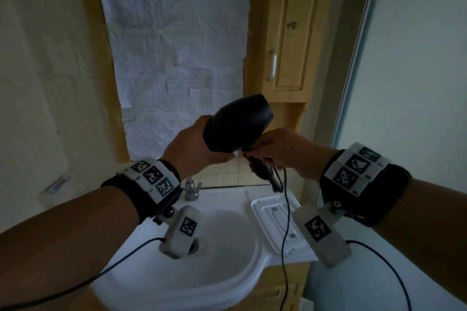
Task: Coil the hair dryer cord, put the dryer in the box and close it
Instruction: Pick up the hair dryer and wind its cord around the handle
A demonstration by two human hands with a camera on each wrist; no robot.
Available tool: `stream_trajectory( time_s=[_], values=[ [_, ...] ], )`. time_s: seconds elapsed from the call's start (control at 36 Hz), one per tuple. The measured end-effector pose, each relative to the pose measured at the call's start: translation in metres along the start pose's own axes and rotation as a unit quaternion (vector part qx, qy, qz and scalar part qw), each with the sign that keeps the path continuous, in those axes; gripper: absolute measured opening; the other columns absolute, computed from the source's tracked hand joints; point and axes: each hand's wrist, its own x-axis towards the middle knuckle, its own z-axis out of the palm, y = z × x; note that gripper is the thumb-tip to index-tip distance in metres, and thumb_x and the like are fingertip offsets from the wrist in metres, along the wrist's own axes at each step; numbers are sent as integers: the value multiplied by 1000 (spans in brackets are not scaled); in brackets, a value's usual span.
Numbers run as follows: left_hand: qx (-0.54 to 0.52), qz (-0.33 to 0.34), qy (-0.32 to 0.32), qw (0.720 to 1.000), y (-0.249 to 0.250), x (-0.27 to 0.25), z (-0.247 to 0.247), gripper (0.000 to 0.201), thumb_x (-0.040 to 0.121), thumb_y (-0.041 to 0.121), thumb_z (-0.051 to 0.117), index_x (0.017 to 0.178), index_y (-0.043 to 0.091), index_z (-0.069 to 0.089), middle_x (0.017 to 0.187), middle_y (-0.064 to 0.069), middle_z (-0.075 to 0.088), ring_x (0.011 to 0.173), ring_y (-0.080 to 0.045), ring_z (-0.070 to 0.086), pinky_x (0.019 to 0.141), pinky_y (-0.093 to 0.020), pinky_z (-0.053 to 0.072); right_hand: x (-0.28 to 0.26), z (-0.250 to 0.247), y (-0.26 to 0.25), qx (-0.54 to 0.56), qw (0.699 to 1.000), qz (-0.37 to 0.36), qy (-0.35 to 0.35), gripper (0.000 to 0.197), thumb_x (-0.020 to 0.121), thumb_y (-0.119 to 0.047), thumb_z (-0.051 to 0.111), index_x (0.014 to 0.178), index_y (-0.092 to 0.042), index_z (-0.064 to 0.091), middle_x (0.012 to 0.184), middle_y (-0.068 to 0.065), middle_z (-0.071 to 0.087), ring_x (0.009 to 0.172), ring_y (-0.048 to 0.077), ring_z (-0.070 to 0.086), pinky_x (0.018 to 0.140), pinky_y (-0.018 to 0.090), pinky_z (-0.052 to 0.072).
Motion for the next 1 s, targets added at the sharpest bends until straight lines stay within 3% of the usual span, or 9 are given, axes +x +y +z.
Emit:
stream_trajectory(
  time_s=[0.25, 0.33, 0.47, 0.56, 0.64, 0.72, 0.86, 0.94, 1.0],
  values=[
    [22, -8, -93, 995, -3, 6, -19, 77, 62, 45, 85, 126, 26, 46, 104, 14, 54, 94, -8, 54, 64, -11, 35, 3, -1, 13, -70, 996, -46, 33, 7, 80, -16, 72, 80, -10, 71, 68, 0, 61, 56, 8, 53, 55, 19, 46],
    [38, -17, -121, 992, -7, 7, -24, 70, 65, 47, 83, 121, 28, 47, 104, 12, 55, 93, -8, 52, 67, -16, 37, 4, -3, 16, -67, 996, -54, 34, 13, 79, -20, 74, 84, -9, 71, 66, -5, 60, 57, 6, 54, 55, 16, 45],
    [-10, -37, -145, 989, -12, 5, -26, 74, 66, 44, 82, 130, 31, 47, 116, 10, 58, 105, -10, 54, 86, -24, 38, 5, -6, 18, -29, 997, -73, 12, 6, 81, -18, 72, 77, -19, 69, 63, -9, 61, 57, 5, 55, 53, 10, 45],
    [-67, -53, -155, 984, -14, 2, -27, 74, 68, 39, 83, 132, 32, 47, 119, 8, 60, 109, -14, 55, 94, -30, 41, 5, -9, 21, 35, 996, -77, -24, 13, 84, -9, 69, 81, -22, 66, 68, -7, 64, 60, 6, 58, 62, 18, 51],
    [-132, -62, -172, 974, -12, -2, -30, 67, 52, 48, 83, 112, 41, 54, 111, 8, 66, 104, -14, 60, 100, -40, 46, 6, -11, 25, 111, 989, -78, -64, 13, 86, -4, 65, 85, -17, 65, 78, 0, 66, 72, 13, 64, 76, 30, 57],
    [-204, -69, -190, 958, -13, -6, -30, 64, 43, 53, 78, 103, 40, 60, 106, 0, 70, 102, -20, 64, 97, -43, 49, 5, -12, 28, 177, 977, -80, -89, 13, 87, -3, 60, 84, -15, 64, 81, 3, 67, 82, 18, 66, 79, 33, 55],
    [-284, -66, -199, 936, -18, -5, -24, 82, 34, 64, 86, 106, 30, 66, 97, -7, 73, 97, -29, 67, 89, -43, 53, 1, -7, 31, 224, 968, -75, -86, 7, 85, -14, 61, 88, -10, 66, 82, 3, 70, 78, 15, 67, 73, 30, 53],
    [-332, -62, -201, 920, -18, -3, -22, 88, 35, 62, 86, 108, 18, 64, 88, -7, 74, 85, -22, 69, 77, -35, 54, 0, -3, 32, 226, 968, -55, -96, 25, 89, -21, 56, 100, -2, 67, 96, 15, 67, 87, 25, 64, 83, 43, 53],
    [-363, -67, -198, 908, -16, -2, -22, 91, 35, 61, 87, 111, 16, 63, 92, -5, 74, 85, -18, 70, 73, -30, 55, -2, 1, 34, 269, 957, -33, -98, 27, 84, -26, 54, 98, -8, 69, 95, 13, 70, 90, 26, 66, 87, 43, 53]
  ],
)
